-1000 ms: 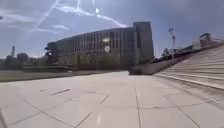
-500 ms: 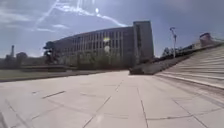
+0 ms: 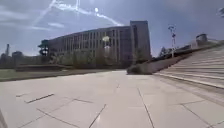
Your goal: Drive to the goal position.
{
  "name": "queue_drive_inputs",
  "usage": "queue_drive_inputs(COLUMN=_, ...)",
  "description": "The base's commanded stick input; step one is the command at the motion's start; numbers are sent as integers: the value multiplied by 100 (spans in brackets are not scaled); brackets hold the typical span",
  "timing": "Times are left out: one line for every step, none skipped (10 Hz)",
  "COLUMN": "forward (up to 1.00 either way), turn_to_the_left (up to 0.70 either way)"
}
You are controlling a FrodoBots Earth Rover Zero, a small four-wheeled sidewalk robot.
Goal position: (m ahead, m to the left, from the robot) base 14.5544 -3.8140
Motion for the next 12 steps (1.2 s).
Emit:
queue_drive_inputs(forward=70, turn_to_the_left=-5)
queue_drive_inputs(forward=70, turn_to_the_left=-5)
queue_drive_inputs(forward=70, turn_to_the_left=-5)
queue_drive_inputs(forward=70, turn_to_the_left=-5)
queue_drive_inputs(forward=70, turn_to_the_left=-5)
queue_drive_inputs(forward=70, turn_to_the_left=-5)
queue_drive_inputs(forward=70, turn_to_the_left=-5)
queue_drive_inputs(forward=70, turn_to_the_left=-5)
queue_drive_inputs(forward=70, turn_to_the_left=-5)
queue_drive_inputs(forward=70, turn_to_the_left=-5)
queue_drive_inputs(forward=70, turn_to_the_left=-5)
queue_drive_inputs(forward=70, turn_to_the_left=-5)
